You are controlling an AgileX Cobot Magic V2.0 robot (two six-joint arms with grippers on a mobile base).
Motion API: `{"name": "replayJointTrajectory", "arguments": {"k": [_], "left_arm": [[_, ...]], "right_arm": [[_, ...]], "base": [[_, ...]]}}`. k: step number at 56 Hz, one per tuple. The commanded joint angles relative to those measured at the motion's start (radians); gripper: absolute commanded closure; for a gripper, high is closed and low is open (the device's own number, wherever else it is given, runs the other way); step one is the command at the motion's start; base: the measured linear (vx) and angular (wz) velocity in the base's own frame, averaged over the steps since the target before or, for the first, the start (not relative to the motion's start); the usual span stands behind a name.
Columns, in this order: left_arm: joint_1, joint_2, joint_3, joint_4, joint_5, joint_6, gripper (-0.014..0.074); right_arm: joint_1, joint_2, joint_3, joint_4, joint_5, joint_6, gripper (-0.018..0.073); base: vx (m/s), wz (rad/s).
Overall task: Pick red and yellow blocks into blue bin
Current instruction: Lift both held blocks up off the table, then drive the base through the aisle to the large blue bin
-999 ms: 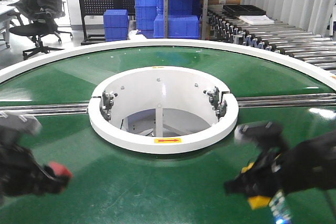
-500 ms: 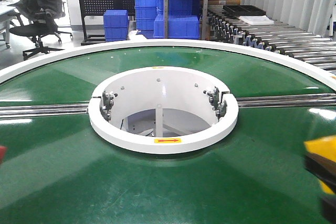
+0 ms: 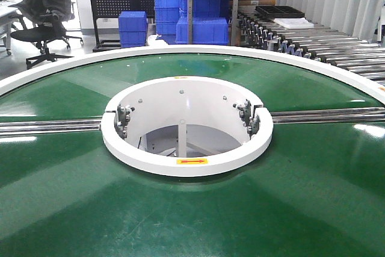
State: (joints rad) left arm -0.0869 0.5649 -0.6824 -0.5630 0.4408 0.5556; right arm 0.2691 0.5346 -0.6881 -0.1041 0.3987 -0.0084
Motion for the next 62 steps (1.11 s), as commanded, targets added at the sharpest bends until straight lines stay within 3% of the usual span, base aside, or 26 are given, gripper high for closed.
{"name": "replayJointTrajectory", "arguments": {"k": [1,39,62], "left_arm": [[0.000,-0.001,-0.024,-0.026,-0.080,-0.009,0.0597],[0.000,-0.001,-0.024,-0.026,-0.080,-0.009,0.0596],[0.000,0.003,-0.024,-0.026,-0.080,-0.009,0.0596]], "right_arm": [[0.000,0.002,-0.030,-0.017,-0.083,-0.008,0.0570],[0.000,0.002,-0.030,-0.017,-0.083,-0.008,0.0570],[0.000,0.002,-0.030,-0.017,-0.083,-0.008,0.0570]], "base": [[0.00,0.00],[0.00,0.01],[-0.08,0.27]]}}
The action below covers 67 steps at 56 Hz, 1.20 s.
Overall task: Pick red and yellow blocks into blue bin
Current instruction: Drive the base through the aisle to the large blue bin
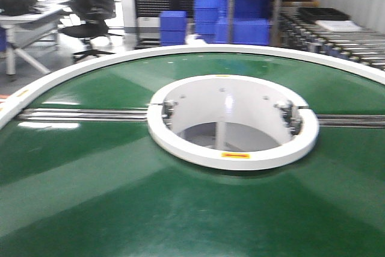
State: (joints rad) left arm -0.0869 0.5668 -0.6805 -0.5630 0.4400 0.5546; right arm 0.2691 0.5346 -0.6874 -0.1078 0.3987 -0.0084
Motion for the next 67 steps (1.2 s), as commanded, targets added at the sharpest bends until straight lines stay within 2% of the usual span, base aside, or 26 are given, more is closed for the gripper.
{"name": "replayJointTrajectory", "arguments": {"k": [1,67], "left_arm": [[0.000,0.001,-0.026,-0.026,-0.080,-0.008,0.0596],[0.000,0.001,-0.026,-0.026,-0.077,-0.008,0.0596]], "right_arm": [[0.000,0.002,-0.030,-0.013,-0.083,-0.008,0.0570],[0.000,0.002,-0.030,-0.013,-0.083,-0.008,0.0570]], "base": [[-0.10,0.46],[-0.11,0.45]]}}
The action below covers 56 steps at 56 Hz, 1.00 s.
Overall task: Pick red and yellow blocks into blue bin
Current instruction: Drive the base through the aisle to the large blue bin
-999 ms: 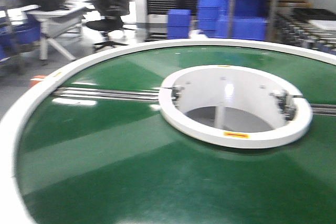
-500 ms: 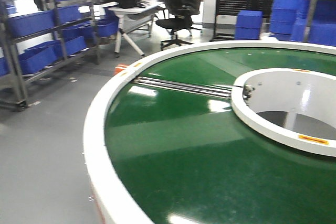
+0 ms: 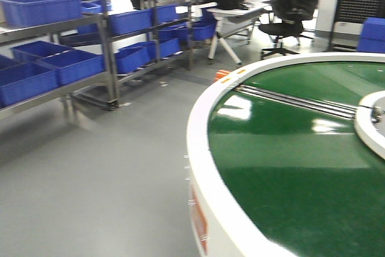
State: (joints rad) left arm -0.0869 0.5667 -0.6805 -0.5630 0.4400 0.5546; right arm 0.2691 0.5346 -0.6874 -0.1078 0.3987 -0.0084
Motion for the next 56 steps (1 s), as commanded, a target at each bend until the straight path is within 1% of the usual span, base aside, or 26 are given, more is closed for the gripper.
{"name": "replayJointTrajectory", "arguments": {"k": [1,30,56], "left_arm": [[0.000,0.001,-0.026,-0.026,-0.077,-0.008,0.0596],[0.000,0.001,-0.026,-0.026,-0.072,-0.008,0.0596],[0.000,-0.001,-0.026,-0.026,-0.061,-0.008,0.0596]], "right_arm": [[0.000,0.002,-0.030,-0.013,-0.083,-0.008,0.0570],[0.000,0.002,-0.030,-0.013,-0.083,-0.008,0.0570],[0.000,0.002,-0.030,-0.013,-0.083,-0.008,0.0570]], "base": [[-0.10,0.49],[-0.04,0.57],[0.12,0.65]]}}
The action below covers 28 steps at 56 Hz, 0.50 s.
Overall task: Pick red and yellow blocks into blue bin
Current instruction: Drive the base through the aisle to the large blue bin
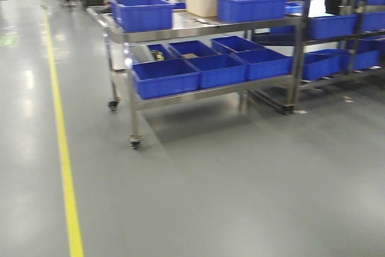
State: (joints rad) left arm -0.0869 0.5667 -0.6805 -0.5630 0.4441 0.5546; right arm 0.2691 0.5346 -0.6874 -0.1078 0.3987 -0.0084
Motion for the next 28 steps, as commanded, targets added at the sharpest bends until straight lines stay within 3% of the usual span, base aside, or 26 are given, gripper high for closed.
{"name": "replayJointTrajectory", "arguments": {"k": [1,16,28], "left_arm": [[0.000,-0.001,-0.026,-0.026,-0.065,-0.008,0.0596],[0.000,-0.001,-0.026,-0.026,-0.065,-0.008,0.0596],[0.000,-0.001,-0.026,-0.026,-0.062,-0.008,0.0595]], "right_arm": [[0.000,0.002,-0.030,-0.013,-0.083,-0.008,0.0570],[0.000,0.002,-0.030,-0.013,-0.083,-0.008,0.0570],[0.000,0.002,-0.030,-0.013,-0.081,-0.008,0.0570]], "base": [[0.22,0.56],[0.27,0.49],[0.36,0.25]]}}
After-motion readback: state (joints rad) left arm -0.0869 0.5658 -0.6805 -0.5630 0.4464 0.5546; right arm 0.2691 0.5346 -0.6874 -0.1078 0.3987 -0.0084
